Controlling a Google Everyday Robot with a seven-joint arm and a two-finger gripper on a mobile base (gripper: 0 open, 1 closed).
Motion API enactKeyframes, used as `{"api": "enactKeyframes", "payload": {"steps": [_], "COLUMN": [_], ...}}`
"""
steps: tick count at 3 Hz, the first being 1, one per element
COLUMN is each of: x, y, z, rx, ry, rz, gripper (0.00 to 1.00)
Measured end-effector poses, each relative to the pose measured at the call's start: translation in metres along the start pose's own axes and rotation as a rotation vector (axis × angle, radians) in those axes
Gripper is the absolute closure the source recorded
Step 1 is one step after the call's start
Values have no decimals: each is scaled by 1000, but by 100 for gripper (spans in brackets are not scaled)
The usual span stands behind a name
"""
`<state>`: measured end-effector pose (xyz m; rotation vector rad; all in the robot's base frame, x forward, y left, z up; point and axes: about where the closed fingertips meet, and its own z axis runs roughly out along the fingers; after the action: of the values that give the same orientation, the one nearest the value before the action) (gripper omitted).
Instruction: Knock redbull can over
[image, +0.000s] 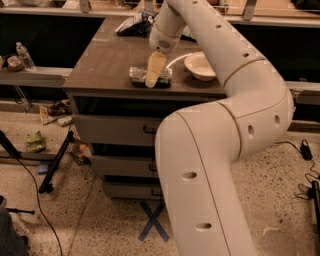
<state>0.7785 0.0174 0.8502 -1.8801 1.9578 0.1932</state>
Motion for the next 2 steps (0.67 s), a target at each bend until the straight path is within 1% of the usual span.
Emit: {"api": "enactKeyframes", "payload": {"steps": [1,2], "x": [-1,6], "y": [-1,-4], "z": [-1,-18], "rx": [3,18], "ry": [-6,-50], "rz": [4,63], "gripper": [0,0]}}
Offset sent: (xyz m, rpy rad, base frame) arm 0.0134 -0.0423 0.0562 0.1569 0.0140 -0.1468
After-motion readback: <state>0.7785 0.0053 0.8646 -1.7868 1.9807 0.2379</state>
